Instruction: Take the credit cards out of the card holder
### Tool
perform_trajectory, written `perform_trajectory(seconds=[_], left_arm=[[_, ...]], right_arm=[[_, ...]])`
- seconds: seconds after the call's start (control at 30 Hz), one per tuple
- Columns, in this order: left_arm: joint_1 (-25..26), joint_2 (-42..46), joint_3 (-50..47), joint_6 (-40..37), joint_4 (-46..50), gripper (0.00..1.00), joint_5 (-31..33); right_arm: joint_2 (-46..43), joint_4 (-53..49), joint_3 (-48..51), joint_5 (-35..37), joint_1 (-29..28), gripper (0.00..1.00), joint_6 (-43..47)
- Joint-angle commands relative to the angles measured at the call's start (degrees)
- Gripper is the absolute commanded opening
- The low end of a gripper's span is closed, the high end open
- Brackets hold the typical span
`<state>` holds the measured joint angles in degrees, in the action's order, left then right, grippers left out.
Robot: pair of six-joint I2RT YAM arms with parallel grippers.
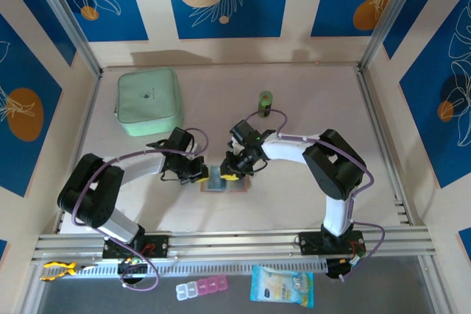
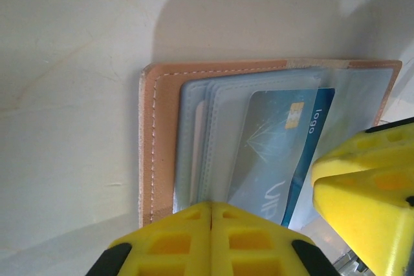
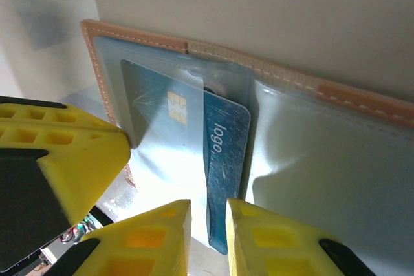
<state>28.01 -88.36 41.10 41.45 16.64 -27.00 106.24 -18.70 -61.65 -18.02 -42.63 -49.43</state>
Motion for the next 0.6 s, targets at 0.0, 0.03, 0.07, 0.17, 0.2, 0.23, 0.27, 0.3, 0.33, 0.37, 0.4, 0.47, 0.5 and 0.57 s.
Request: perform_trajectory(seconds=[0.0,0.03,0.07,0.17,0.2,0.23,0.27,0.3,0.33,0.37,0.4,0.47,0.5,0.57], left_arm=[[0.26,-0.68,-0.85,-1.29,0.92,0.07,0.39],[0.33,-0.64,-0.93,-1.26,1.01,0.07,0.46],[0.37,-0.6,-0.94,-1.29,1.02,0.07,0.54],[0.35,-0.5,-0.98,-1.23,1.11,0.07,0.64],[0.33,-0.58,-0.94,-1.25,1.11,0.07,0.66],[0.29,-0.63,-0.87,-1.24,1.11,0.07,0.64],[0.32,-0.69,-0.73,-1.28,1.09,0.07,0.68],[0.34,-0.76,-0.76,-1.35,1.17,0.07,0.72],[0.29,-0.72,-0.76,-1.28,1.18,0.07,0.72],[0.36,-0.68,-0.76,-1.24,1.15,0.07,0.73],[0.35,-0.68,-0.76,-1.28,1.14,0.07,0.72],[0.31,-0.6,-0.8,-1.27,1.24,0.07,0.81],[0.34,-0.68,-0.78,-1.36,1.24,0.07,0.73],[0.33,-0.68,-0.75,-1.37,1.27,0.07,0.74]], right_arm=[[-2.17,-0.04,0.9,-0.89,0.27,0.22,-0.68],[-2.22,0.67,1.12,-1.41,0.27,0.21,-0.74],[-2.17,1.58,1.34,-2.15,0.27,0.21,-0.91],[-0.79,3.29,1.07,-4.88,0.12,0.21,-0.94],[-0.31,3.26,0.96,-5.07,0.02,0.21,-0.99],[0.23,3.32,0.83,-5.22,-0.07,0.21,-1.1],[0.74,3.6,0.82,-5.52,-0.12,0.21,-1.04],[1.17,3.77,0.83,-5.83,-0.21,0.21,-1.19],[1.53,3.76,0.75,-6.1,-0.16,0.21,-1.15],[1.9,3.41,0.66,-6.11,-0.15,0.21,-1.19],[2.04,3.09,0.57,-5.88,-0.16,0.21,-1.12],[2.58,1.91,0.18,-5.48,-0.13,0.21,-0.87],[2.8,1.3,-0.12,-5.34,-0.07,0.21,-0.61],[3.09,-0.42,-0.9,-4.23,-0.08,0.21,0.13]])
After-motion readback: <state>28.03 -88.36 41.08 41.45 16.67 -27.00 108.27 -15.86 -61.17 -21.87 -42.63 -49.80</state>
